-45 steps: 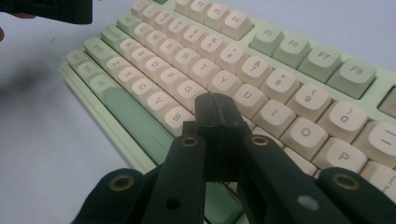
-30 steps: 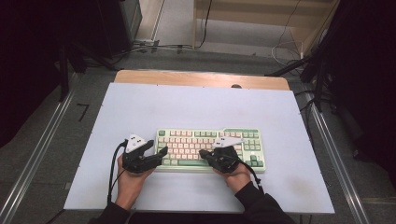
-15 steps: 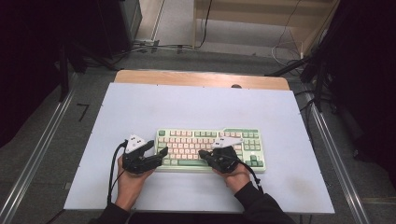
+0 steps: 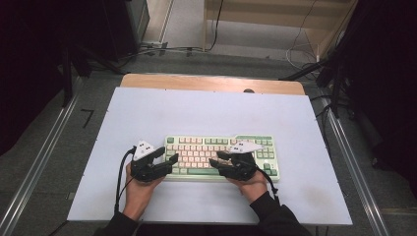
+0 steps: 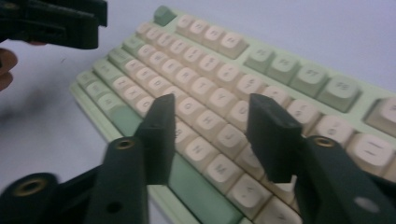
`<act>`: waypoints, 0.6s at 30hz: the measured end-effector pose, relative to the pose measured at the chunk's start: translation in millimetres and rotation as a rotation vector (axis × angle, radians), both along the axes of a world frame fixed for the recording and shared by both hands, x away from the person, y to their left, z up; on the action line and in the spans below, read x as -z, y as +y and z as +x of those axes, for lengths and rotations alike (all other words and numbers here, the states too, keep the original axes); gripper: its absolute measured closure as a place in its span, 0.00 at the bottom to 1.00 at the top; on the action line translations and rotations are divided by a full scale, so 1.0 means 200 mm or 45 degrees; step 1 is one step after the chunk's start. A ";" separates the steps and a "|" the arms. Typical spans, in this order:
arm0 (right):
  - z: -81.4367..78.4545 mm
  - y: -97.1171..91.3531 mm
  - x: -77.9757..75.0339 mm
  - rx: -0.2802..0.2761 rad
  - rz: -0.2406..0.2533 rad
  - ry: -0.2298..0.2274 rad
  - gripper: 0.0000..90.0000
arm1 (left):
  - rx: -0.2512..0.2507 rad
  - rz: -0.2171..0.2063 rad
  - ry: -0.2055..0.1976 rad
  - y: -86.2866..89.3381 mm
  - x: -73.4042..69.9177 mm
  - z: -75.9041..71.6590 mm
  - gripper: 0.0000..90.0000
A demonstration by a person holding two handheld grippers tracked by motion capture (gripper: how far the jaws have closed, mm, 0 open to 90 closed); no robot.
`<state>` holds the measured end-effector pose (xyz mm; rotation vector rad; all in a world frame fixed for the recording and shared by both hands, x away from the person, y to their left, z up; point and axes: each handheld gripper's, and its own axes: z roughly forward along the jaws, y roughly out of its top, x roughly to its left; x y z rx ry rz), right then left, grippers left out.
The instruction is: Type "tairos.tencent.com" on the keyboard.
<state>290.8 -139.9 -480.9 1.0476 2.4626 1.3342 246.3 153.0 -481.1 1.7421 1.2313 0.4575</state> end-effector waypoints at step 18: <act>-0.01 -0.19 0.00 0.168 0.027 0.033 0.41 | 0.234 -0.015 0.028 -0.21 0.01 0.16 1.00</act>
